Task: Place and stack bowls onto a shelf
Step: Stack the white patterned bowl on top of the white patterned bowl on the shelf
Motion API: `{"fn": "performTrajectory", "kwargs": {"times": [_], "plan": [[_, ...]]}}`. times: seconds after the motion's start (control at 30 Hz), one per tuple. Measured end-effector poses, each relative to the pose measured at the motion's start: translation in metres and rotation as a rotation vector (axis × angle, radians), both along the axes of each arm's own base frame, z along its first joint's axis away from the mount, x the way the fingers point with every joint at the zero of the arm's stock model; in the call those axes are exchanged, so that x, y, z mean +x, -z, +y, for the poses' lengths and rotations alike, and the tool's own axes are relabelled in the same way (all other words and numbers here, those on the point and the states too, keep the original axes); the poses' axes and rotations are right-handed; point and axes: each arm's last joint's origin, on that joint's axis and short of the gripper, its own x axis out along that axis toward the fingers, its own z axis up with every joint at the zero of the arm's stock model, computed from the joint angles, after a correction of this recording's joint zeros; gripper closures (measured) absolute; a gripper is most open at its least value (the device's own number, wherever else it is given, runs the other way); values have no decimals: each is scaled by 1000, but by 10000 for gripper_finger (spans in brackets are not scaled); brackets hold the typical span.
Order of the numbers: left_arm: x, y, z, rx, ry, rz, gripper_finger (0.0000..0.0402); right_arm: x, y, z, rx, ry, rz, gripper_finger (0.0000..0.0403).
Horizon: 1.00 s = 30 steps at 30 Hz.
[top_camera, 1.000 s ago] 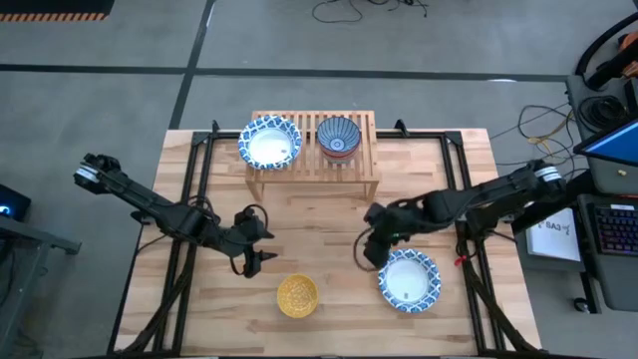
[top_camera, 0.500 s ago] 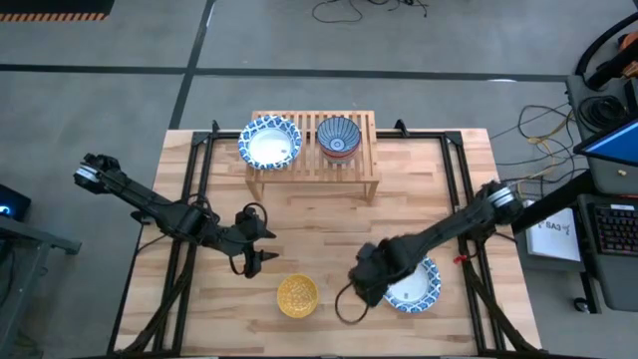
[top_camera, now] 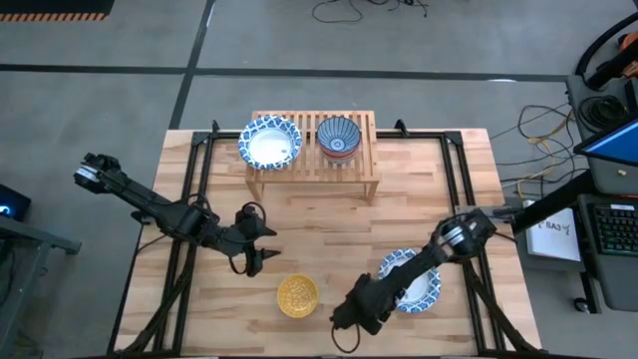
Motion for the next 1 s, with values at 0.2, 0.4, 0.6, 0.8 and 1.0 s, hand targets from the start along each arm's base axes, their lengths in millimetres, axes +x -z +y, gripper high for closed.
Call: {"fn": "performTrajectory", "kwargs": {"times": [0.2,0.4,0.6,0.8,1.0], "plan": [[2,-4,-2,9,3,-47,146,11,11,11,-20,-110,3,269],[4,-7,-1,32,-10,-87,146,13,6,11,-27,-144,-24,328],[5,-9,-2,71,5,-107,146,12,-10,6,-5,-173,-64,387],[-5,-36,-2,153,31,-156,146,8,-46,-1,44,-234,-162,390],[-33,-68,-2,309,-32,-278,146,4,-104,-7,16,-327,-393,390]]}}
